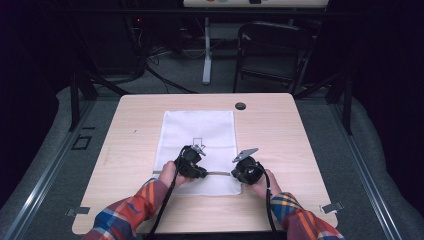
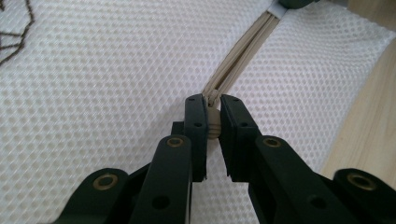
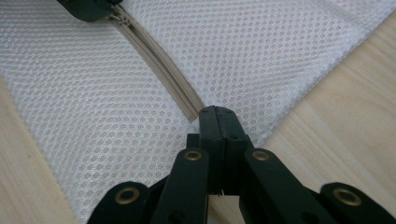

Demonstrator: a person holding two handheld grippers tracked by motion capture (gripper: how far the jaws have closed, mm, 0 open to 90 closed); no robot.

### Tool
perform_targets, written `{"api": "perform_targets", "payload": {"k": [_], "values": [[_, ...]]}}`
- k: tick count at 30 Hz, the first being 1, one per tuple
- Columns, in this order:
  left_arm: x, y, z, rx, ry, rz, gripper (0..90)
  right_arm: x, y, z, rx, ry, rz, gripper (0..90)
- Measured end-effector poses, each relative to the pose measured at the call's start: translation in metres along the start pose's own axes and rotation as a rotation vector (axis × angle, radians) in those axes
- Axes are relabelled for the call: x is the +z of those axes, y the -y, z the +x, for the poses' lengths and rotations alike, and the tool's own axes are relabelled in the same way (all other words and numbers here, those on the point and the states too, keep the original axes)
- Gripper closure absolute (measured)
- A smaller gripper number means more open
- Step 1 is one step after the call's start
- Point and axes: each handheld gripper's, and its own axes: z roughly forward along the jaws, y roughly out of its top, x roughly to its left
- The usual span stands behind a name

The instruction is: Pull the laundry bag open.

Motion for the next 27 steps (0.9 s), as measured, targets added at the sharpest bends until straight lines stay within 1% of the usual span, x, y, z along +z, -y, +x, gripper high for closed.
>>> {"api": "perform_targets", "payload": {"k": [4, 6, 11, 16, 17, 19, 23, 27], "values": [[-0.003, 0.005, 0.002, -0.005, 0.006, -0.003, 81.4, 0.0, 0.0, 0.0, -0.001, -0.001, 0.001, 90.0], [-0.004, 0.006, 0.002, -0.006, 0.008, -0.005, 81.3, 0.0, 0.0, 0.001, -0.001, 0.007, -0.001, 90.0], [-0.008, 0.012, 0.007, -0.024, -0.002, -0.011, 81.2, 0.0, 0.0, 0.0, -0.002, 0.005, -0.001, 90.0], [-0.013, 0.018, 0.011, -0.034, -0.001, -0.007, 81.2, 0.0, 0.0, 0.0, -0.004, 0.001, 0.0, 90.0], [-0.013, 0.019, 0.011, -0.042, -0.003, -0.011, 81.1, 0.0, 0.0, 0.0, -0.002, 0.005, -0.001, 90.0], [-0.015, 0.02, 0.013, -0.044, 0.002, -0.01, 81.1, 0.0, 0.0, 0.001, -0.003, 0.007, -0.002, 90.0], [-0.018, 0.023, 0.015, -0.048, -0.007, -0.011, 81.0, 0.0, 0.0, 0.001, -0.003, 0.007, -0.001, 90.0], [-0.022, 0.027, 0.018, -0.06, -0.012, -0.016, 80.9, 0.0, 0.0, 0.001, -0.001, 0.006, -0.003, 90.0]]}}
